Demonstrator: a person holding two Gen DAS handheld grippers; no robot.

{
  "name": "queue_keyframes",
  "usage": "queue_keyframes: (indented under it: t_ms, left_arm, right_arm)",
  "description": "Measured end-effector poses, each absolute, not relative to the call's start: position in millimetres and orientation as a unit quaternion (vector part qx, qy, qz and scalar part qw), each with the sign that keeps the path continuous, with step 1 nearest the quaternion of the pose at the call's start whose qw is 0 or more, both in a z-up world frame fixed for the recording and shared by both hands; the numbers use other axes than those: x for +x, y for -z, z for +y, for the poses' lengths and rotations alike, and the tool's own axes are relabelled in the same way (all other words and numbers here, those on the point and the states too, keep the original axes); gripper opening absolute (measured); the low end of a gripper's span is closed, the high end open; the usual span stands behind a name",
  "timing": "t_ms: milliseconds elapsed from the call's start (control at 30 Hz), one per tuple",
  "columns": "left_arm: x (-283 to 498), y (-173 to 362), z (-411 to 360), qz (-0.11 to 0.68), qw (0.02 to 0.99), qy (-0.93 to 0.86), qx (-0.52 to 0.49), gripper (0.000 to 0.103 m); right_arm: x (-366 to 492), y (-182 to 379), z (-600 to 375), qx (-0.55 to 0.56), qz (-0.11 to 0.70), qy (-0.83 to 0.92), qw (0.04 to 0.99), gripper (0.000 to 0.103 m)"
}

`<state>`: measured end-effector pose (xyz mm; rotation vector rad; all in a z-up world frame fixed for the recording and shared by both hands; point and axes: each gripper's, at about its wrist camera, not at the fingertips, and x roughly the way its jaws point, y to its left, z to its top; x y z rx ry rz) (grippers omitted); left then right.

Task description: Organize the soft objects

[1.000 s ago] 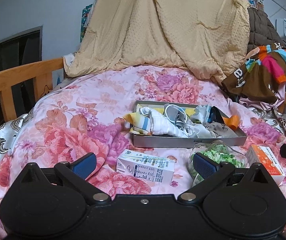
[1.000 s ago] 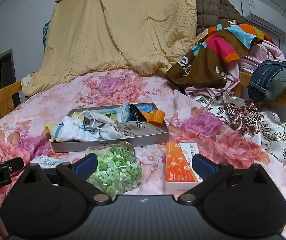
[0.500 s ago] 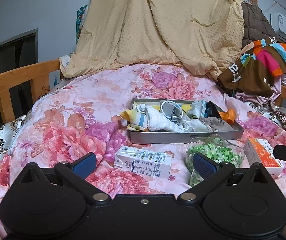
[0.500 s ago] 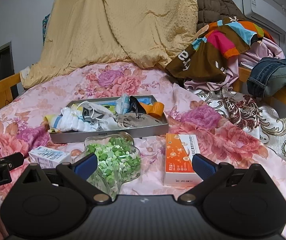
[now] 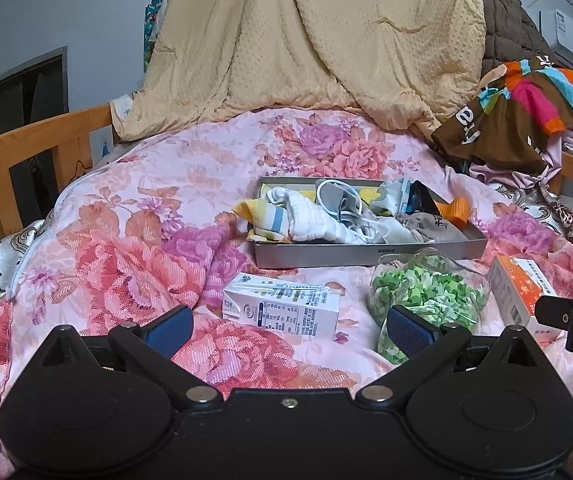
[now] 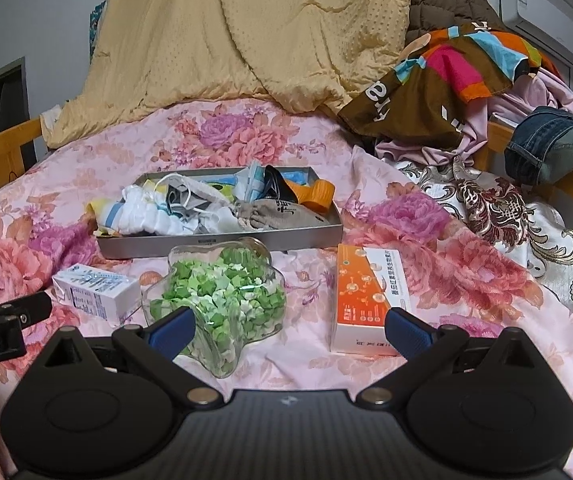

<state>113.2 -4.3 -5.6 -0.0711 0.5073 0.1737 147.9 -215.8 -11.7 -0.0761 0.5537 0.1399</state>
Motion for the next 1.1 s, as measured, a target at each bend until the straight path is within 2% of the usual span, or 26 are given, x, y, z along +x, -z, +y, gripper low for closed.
queue_keyframes:
  t_ms: [1100]
  left_arm:
    - [115.2,7.8,-5.4,0.258,0.962,-0.084,-0.03,0.102]
  right_arm:
    - [150.7,13.8,-218.3,-0.04,0.283,-0.063,0.956,0.103]
